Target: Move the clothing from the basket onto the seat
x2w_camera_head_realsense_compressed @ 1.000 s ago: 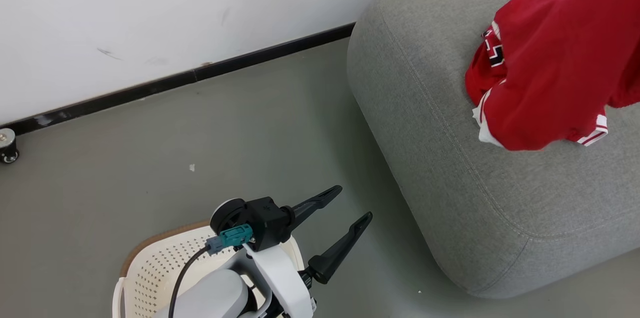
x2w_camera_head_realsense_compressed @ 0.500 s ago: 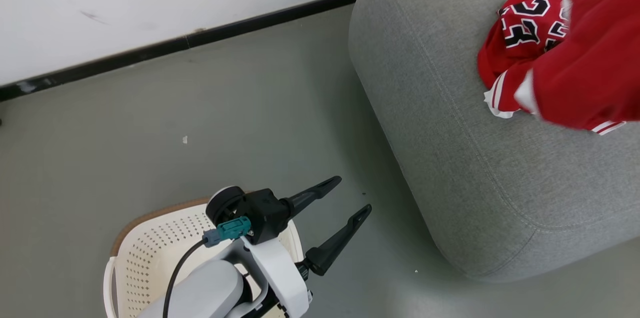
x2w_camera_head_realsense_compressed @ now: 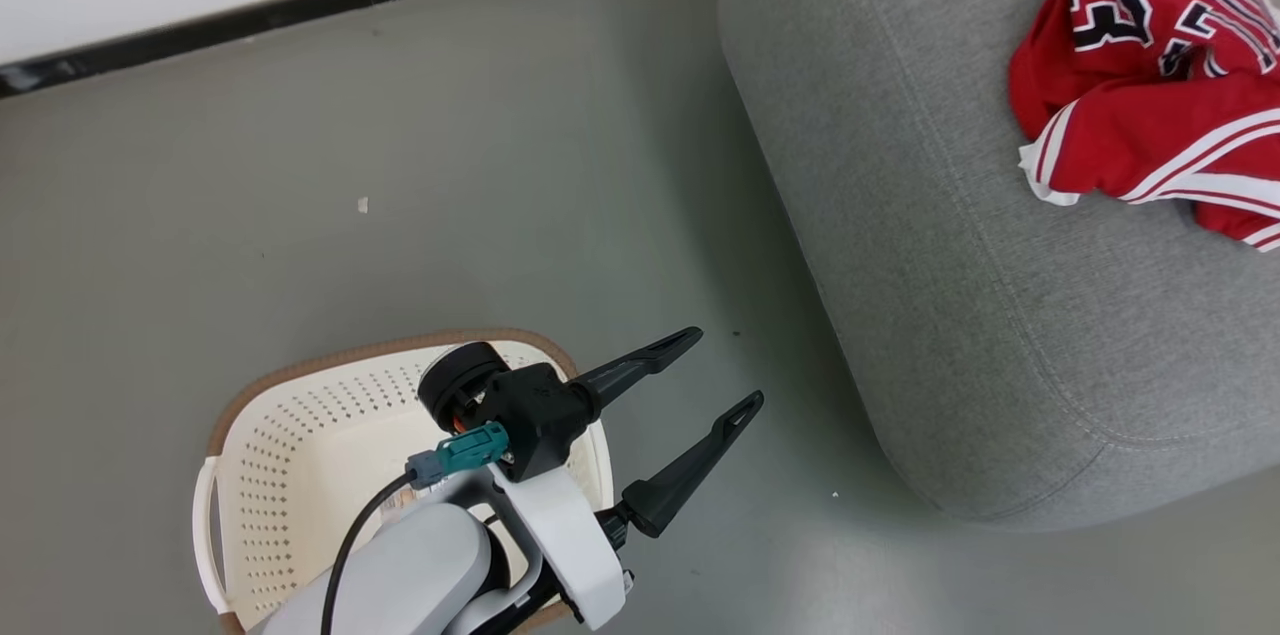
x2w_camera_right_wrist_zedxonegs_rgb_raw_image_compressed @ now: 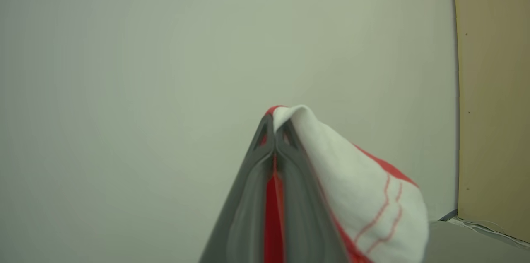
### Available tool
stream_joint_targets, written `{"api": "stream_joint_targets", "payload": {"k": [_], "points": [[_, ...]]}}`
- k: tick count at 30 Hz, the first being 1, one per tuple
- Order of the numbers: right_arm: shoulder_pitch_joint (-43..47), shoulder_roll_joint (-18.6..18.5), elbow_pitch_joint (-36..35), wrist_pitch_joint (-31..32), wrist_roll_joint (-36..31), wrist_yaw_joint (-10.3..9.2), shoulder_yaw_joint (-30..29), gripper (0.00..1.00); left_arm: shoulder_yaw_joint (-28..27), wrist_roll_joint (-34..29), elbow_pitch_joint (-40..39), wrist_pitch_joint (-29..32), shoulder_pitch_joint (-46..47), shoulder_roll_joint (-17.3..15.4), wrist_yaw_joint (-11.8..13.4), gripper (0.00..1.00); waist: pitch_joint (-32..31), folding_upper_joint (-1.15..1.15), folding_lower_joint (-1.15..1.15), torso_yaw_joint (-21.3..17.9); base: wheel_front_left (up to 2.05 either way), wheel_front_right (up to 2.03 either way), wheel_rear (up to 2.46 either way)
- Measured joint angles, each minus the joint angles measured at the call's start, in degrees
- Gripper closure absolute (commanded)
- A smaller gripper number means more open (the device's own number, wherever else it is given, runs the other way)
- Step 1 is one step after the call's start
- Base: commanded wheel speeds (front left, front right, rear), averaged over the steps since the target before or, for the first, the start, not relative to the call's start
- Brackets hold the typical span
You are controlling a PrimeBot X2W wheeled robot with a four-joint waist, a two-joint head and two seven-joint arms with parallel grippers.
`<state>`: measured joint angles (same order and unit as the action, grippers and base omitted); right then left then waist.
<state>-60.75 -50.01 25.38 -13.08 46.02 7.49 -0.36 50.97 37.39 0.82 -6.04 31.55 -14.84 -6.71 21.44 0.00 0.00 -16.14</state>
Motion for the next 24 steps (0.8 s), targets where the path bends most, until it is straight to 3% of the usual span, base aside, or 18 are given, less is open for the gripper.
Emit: {"api": "stream_joint_targets", "payload": {"k": [3,9,24], "points": [[0.1,0.4,1.9,-0.1,-1.6,0.00,0.4,1.00,0.0,-0.1,-0.4,0.5,0.0,-0.2,0.0,0.00,1.4,0.00,0.00,0.3,0.00,0.00,0.00],[2.4,5.1,5.8,-0.1,-3.2,0.00,2.4,1.00,0.0,-0.2,-1.1,1.0,0.9,-1.5,0.0,0.00,4.0,0.00,0.00,0.7,0.00,0.00,0.00],[5.3,8.8,12.9,5.2,-6.8,0.01,11.1,1.00,-0.6,-0.7,-1.8,1.9,4.5,-2.0,0.0,0.00,8.6,0.00,0.00,1.5,0.00,0.00,0.00]]}}
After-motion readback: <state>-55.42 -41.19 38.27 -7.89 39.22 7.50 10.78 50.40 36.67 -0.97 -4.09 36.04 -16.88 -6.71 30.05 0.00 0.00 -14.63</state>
